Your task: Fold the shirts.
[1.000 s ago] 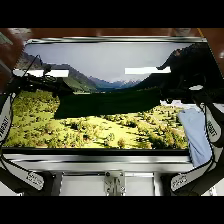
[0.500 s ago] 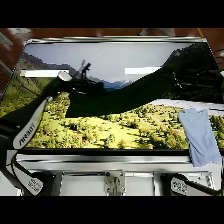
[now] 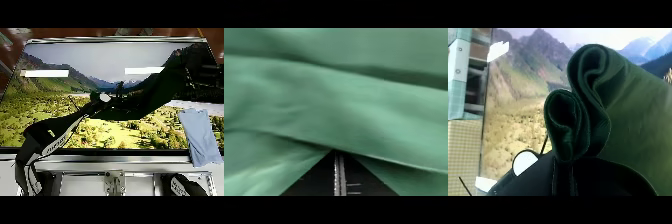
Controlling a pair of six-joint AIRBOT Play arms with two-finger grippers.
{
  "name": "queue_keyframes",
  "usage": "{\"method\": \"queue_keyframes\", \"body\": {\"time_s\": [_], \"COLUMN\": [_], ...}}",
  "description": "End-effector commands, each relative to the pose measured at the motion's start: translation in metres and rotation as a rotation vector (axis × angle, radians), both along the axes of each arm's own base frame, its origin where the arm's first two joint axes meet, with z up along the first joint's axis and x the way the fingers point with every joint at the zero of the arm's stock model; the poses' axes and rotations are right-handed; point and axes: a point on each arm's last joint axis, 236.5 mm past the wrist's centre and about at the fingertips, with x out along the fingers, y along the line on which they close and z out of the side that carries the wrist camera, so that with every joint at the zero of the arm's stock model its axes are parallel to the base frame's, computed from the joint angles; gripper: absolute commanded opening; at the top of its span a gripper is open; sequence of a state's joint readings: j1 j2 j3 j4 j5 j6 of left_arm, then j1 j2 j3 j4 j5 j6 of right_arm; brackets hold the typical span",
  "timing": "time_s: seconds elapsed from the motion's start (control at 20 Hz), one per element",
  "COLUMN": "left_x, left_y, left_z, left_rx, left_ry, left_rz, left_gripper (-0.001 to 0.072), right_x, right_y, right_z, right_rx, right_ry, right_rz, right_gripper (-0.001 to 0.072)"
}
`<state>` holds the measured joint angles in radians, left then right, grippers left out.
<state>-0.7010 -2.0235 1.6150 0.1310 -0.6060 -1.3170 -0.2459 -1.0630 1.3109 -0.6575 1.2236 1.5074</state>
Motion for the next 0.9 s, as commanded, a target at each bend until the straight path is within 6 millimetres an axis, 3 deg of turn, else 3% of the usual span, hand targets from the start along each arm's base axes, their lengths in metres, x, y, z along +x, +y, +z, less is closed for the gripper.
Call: {"method": "queue_keyframes", "body": {"time_s": [0.0, 0.05, 0.15, 0.25, 0.35, 0.45, 0.5, 0.6, 0.7, 0.85], "left_x": [0.021, 0.035, 0.066, 0.095, 0.122, 0.138, 0.137, 0.121, 0.096, 0.061], "left_y": [0.002, 0.017, 0.058, 0.121, 0.208, 0.311, 0.360, 0.432, 0.478, 0.512], "left_z": [-0.003, 0.009, 0.038, 0.070, 0.101, 0.129, 0.147, 0.185, 0.220, 0.263], "left_rx": [-0.039, -0.045, -0.029, 0.064, 0.223, 0.411, 0.477, 0.539, 0.563, 0.614], "left_ry": [-0.005, -0.054, -0.168, -0.305, -0.417, -0.454, -0.459, -0.472, -0.482, -0.547], "left_rz": [0.064, 0.063, 0.056, 0.046, 0.079, 0.171, 0.222, 0.296, 0.352, 0.393], "left_gripper": [0.0033, 0.0033, 0.0032, 0.0031, 0.0031, 0.0031, 0.0032, 0.0032, 0.0033, 0.0033], "right_x": [-0.006, -0.004, 0.008, 0.023, 0.038, 0.054, 0.058, 0.062, 0.060, 0.055], "right_y": [-0.002, 0.004, 0.035, 0.073, 0.110, 0.154, 0.177, 0.222, 0.262, 0.297], "right_z": [-0.012, -0.019, -0.024, -0.028, -0.042, -0.069, -0.086, -0.131, -0.183, -0.252], "right_rx": [-0.069, -0.103, -0.117, -0.107, -0.096, -0.078, -0.070, -0.060, -0.040, 0.039], "right_ry": [0.045, 0.044, 0.010, -0.036, -0.057, -0.056, -0.045, 0.001, 0.078, 0.230], "right_rz": [-0.020, -0.006, 0.040, 0.078, 0.108, 0.131, 0.144, 0.170, 0.179, 0.125], "right_gripper": [0.0062, 0.0062, 0.0062, 0.0062, 0.0062, 0.0062, 0.0063, 0.0063, 0.0063, 0.0071]}}
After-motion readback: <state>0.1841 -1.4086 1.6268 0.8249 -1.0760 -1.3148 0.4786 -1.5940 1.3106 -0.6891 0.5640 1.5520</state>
